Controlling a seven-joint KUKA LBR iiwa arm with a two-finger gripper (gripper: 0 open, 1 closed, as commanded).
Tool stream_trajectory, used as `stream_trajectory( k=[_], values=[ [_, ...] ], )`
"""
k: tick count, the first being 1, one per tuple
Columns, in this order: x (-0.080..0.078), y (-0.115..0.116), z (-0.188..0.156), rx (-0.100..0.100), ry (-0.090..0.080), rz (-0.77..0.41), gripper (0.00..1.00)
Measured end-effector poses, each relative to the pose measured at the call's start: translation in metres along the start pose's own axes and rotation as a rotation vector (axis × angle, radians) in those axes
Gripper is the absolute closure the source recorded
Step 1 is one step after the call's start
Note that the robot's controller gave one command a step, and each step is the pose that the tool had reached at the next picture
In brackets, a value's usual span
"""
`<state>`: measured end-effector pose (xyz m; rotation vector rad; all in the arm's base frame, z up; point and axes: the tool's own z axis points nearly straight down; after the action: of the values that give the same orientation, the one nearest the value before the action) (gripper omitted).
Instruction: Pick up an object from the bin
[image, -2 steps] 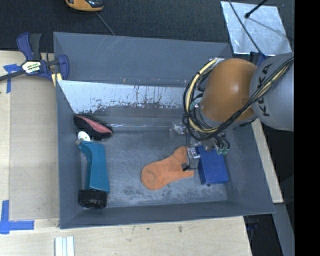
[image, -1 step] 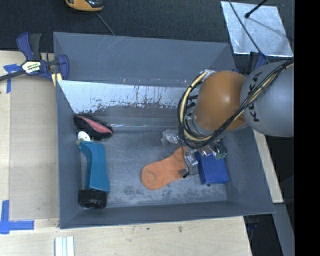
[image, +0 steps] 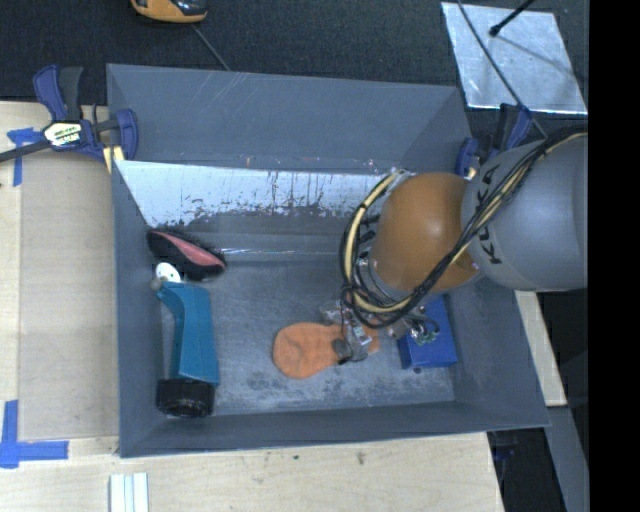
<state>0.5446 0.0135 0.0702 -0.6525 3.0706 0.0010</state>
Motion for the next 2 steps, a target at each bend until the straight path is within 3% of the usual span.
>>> stream_trajectory(
  k=[2],
  values=[
    [0.0004, 0.0002, -0.0032, 0.000, 0.001, 0.000, 1.00]
  ],
)
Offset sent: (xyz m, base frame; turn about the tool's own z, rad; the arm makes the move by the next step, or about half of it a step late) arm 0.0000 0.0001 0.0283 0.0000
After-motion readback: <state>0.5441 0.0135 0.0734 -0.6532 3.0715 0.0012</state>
